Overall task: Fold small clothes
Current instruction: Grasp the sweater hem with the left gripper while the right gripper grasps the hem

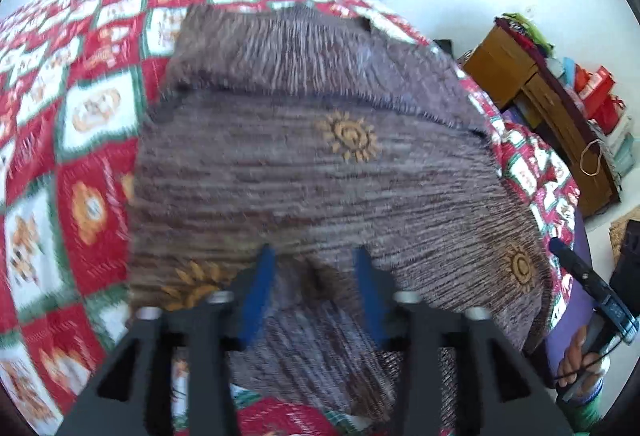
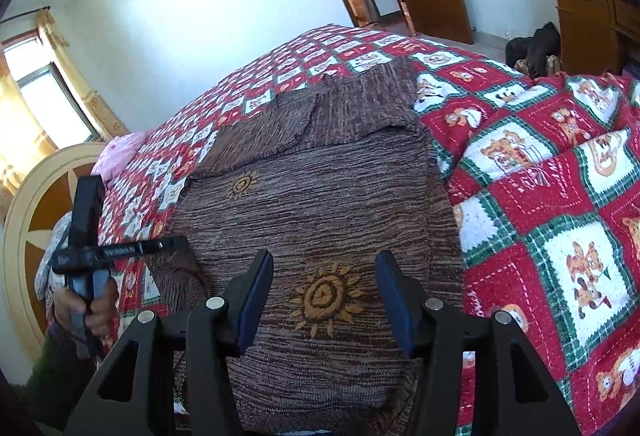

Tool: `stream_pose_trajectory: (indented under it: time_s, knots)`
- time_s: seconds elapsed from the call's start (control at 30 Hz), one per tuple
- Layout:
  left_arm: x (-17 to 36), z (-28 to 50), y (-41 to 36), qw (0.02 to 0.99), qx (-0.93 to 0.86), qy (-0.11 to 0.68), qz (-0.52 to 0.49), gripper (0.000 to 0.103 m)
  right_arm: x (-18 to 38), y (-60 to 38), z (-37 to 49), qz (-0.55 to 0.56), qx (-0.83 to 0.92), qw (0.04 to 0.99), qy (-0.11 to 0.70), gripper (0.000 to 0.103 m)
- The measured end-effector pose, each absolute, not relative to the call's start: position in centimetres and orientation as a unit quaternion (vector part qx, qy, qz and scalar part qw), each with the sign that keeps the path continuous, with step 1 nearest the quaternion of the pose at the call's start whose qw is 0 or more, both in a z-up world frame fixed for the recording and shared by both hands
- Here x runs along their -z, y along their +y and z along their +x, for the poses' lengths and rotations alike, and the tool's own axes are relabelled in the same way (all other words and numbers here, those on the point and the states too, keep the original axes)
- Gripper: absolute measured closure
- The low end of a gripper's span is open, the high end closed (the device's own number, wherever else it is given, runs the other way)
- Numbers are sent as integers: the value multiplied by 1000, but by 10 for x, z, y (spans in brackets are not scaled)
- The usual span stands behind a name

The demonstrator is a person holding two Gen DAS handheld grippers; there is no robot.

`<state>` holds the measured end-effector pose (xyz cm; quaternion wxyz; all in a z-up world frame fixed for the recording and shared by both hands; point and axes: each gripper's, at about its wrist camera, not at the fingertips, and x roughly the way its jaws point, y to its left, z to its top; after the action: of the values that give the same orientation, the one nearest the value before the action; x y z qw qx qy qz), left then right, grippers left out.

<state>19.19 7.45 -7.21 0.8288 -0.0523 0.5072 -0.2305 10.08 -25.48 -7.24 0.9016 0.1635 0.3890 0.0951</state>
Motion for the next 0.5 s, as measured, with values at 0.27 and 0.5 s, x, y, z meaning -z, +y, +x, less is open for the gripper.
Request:
stream_pose_trajectory:
  time_s: [0.27,0.5]
  knots:
    - [55,188,84,839,279,467,24,30,94,-207,135,146,-160,876,430,48]
    - [76,182,24,806,357,439,174,36,90,-195,147,151,-168,876,427,48]
